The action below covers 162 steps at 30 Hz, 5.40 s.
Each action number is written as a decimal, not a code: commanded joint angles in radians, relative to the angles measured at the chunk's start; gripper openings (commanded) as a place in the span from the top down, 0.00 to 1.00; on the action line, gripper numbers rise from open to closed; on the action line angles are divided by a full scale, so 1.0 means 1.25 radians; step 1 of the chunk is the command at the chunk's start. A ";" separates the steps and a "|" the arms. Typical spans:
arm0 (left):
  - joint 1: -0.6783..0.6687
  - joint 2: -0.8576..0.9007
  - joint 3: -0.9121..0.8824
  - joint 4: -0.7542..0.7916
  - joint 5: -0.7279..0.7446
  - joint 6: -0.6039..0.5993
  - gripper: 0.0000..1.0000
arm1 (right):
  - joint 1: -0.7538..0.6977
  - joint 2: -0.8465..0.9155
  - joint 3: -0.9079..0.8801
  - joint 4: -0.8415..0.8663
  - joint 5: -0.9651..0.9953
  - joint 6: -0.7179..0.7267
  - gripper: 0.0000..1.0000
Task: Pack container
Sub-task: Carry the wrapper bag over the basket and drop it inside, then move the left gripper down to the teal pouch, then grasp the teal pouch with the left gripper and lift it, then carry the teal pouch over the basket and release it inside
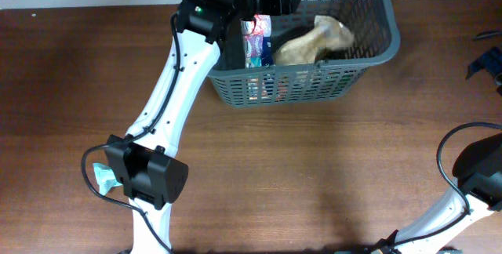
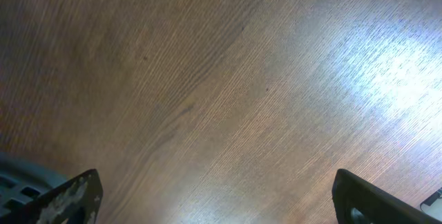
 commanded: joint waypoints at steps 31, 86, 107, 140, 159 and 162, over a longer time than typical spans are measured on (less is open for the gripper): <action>0.527 -0.408 -0.009 -0.841 -0.351 -0.414 0.01 | 0.000 0.001 -0.004 0.000 0.013 -0.005 0.01; 0.607 -0.411 -1.116 -0.191 -0.459 -0.688 0.27 | 0.000 0.001 -0.004 0.000 0.013 -0.005 0.01; 0.599 -0.437 -1.080 -0.143 -0.450 -0.575 0.98 | 0.000 0.001 -0.004 0.000 0.013 -0.005 0.01; -0.047 -0.259 -0.279 0.253 -0.315 0.159 0.98 | 0.000 0.001 -0.004 0.000 0.013 -0.005 0.01; -0.063 -0.069 -0.279 0.137 -0.313 0.111 0.98 | 0.000 0.001 -0.004 0.000 0.013 -0.005 0.01; -0.063 -0.054 -0.279 0.112 -0.313 0.111 0.90 | 0.000 0.001 -0.004 0.000 0.013 -0.005 0.01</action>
